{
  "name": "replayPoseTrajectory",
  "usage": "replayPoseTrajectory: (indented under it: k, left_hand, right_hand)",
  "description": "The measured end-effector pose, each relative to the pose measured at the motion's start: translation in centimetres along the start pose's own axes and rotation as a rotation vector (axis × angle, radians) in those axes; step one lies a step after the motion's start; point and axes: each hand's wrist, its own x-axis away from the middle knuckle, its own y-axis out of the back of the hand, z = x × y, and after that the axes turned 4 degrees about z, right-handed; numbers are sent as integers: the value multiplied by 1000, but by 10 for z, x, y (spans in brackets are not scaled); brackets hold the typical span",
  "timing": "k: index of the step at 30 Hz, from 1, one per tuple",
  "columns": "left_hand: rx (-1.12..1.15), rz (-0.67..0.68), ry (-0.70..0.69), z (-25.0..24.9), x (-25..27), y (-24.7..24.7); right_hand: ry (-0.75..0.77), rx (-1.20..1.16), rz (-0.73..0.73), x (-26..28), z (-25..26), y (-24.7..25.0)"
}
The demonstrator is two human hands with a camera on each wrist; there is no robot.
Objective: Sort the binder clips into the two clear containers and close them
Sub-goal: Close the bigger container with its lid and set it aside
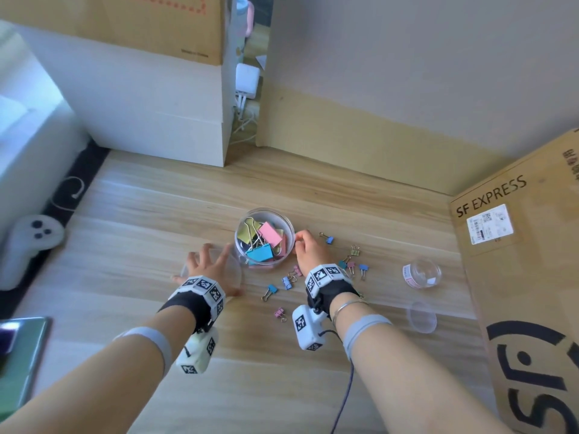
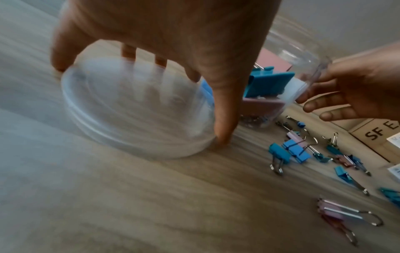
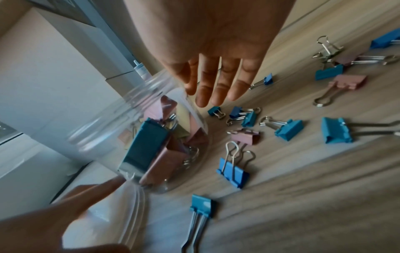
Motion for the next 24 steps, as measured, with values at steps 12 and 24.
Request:
replayPoseTrajectory:
  k: [12,24]
  left_hand:
    - [320,-270,-110,-32,-7,84]
    - [-214,-132,-333,-92,6,52]
  right_hand:
    - [-20,-67,65,2,3,0]
    - [0,-90,76,3,1,12]
